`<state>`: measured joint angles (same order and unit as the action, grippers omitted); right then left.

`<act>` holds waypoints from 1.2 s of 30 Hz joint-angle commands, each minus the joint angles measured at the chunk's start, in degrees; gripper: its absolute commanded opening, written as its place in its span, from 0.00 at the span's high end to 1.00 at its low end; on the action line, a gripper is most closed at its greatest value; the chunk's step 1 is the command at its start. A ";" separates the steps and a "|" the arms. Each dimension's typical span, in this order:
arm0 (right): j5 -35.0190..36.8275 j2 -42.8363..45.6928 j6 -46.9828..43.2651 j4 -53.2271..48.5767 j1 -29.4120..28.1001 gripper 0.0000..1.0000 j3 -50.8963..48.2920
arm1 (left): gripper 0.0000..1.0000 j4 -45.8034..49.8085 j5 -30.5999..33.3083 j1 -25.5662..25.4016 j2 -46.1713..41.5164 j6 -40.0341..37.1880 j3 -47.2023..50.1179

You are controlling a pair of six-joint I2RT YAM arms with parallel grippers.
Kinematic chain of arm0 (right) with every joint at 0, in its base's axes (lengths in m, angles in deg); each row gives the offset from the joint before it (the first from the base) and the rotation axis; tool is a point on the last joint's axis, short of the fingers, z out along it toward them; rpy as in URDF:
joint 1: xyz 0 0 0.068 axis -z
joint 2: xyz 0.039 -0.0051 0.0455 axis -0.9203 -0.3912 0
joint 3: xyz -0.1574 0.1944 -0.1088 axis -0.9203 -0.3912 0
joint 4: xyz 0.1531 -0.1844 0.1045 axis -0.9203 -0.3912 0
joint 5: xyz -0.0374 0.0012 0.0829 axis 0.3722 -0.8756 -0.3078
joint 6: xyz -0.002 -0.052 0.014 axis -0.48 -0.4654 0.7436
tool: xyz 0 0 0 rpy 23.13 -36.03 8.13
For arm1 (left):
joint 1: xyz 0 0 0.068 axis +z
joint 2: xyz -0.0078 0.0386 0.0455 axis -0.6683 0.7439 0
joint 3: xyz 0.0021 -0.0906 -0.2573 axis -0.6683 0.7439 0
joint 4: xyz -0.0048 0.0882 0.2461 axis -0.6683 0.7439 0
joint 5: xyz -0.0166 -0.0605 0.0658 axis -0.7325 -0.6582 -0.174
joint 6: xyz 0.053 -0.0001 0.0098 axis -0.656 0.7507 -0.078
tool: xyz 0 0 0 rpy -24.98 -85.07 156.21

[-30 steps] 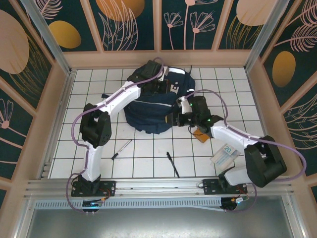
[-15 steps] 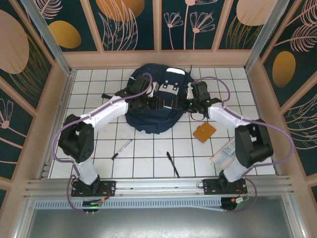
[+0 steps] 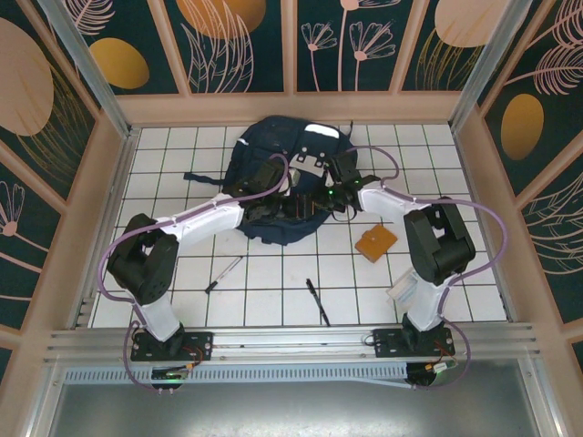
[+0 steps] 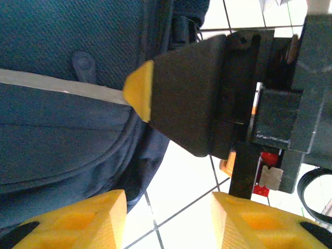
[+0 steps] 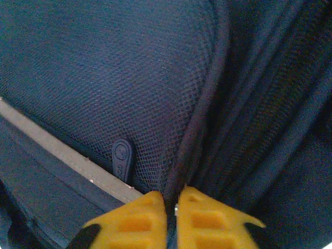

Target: Pack the student bag

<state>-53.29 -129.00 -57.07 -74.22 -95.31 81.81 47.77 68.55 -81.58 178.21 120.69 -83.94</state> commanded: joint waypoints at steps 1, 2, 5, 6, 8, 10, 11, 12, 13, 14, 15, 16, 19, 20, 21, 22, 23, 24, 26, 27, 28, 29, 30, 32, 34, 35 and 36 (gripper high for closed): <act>-2.26 -0.08 0.54 0.75 -1.11 1.00 2.81 | 0.55 -1.73 2.86 -0.85 2.56 0.68 -1.77; -2.88 0.27 0.72 0.90 -1.06 1.00 3.04 | 0.55 -0.03 5.00 -0.86 3.19 -0.12 -2.48; -4.72 1.04 1.07 0.89 -1.02 1.00 3.86 | 0.53 2.66 9.26 -0.88 4.36 -1.32 -3.88; -5.38 1.33 1.23 0.95 -1.04 1.00 4.12 | 0.53 2.67 8.90 -0.87 4.69 -1.45 -4.23; -6.89 1.79 1.95 1.59 -0.93 1.00 4.41 | 0.53 1.69 6.42 -1.03 5.11 -1.06 -4.55; -8.48 2.18 2.72 2.50 -0.89 1.00 4.72 | 0.53 0.28 5.23 -1.29 4.83 -0.60 -4.23; -9.20 2.28 3.13 2.81 -0.80 1.00 4.82 | 0.54 0.25 5.42 -1.28 4.64 -0.59 -4.03; -9.99 2.43 3.59 3.33 -0.67 1.00 4.90 | 0.54 0.82 6.28 -1.25 4.59 -0.59 -3.94; -10.53 2.48 3.86 3.59 -0.67 1.00 5.01 | 0.54 1.48 7.33 -1.30 4.61 -0.87 -3.94; -10.94 2.45 4.13 3.96 -0.58 1.00 5.10 | 0.54 2.42 8.68 -1.24 4.85 -1.10 -3.94; -11.56 2.58 4.39 4.46 -0.58 1.00 5.12 | 0.54 3.17 9.67 -1.27 4.97 -1.27 -3.88; -11.98 2.68 4.64 4.75 -0.53 1.00 5.07 | 0.55 3.71 10.44 -1.30 5.11 -1.21 -3.86; -13.37 3.14 5.64 5.82 -0.59 1.00 5.34 | 0.56 4.91 12.62 -1.31 5.23 -0.86 -3.68; -13.35 3.36 5.82 6.07 -0.61 1.00 5.42 | 0.56 5.56 13.61 -1.31 5.31 -0.64 -3.81; -13.23 3.47 5.74 6.03 -0.58 1.00 5.63 | 0.56 6.14 14.22 -1.36 5.40 -0.52 -3.77; -12.99 3.52 5.50 5.82 -0.60 1.00 5.88 | 0.56 6.55 14.57 -1.37 5.47 -0.34 -3.77; -12.66 3.35 5.19 5.52 -0.58 1.00 6.15 | 0.56 6.85 14.91 -1.34 5.40 0.07 -3.42; -12.47 3.09 4.99 5.15 -0.58 1.00 6.47 | 0.56 7.17 15.31 -1.38 5.30 0.56 -2.92; -12.55 2.76 4.71 4.81 -0.60 1.00 6.92 | 0.57 7.84 16.60 -1.36 4.93 1.42 -1.66; -12.48 2.76 4.60 4.91 -0.66 1.00 6.88 | 0.60 8.05 17.07 -1.41 4.79 1.58 -1.09; -12.31 2.71 4.51 4.88 -0.73 1.00 6.90 | 0.63 8.39 17.61 -1.41 4.68 1.60 -0.75; -11.92 2.76 4.31 4.81 -0.71 1.00 6.93 | 0.67 8.91 18.22 -1.41 4.69 1.68 -0.45; -11.47 2.80 4.10 4.64 -0.67 1.00 6.91 | 0.73 9.45 18.73 -1.36 4.71 1.62 -0.47; -10.36 2.82 3.48 3.91 -0.67 1.00 7.12 | 0.84 10.12 19.66 -1.43 4.42 0.94 -0.60; -9.10 2.88 2.36 2.92 -0.71 1.00 7.22 | 0.95 10.48 20.98 -1.36 3.56 -0.16 -1.07; -8.35 3.06 1.74 2.24 -0.67 1.00 7.38 | 1.00 10.34 21.66 -1.38 2.80 -0.76 -1.21; -7.65 3.14 1.23 1.83 -0.67 1.00 7.24 | 1.00 9.81 21.80 -1.41 2.00 -1.45 -1.22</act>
<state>-62.84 -128.50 -53.16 -72.52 -95.48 86.25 55.07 87.31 -83.19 182.67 120.69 -85.30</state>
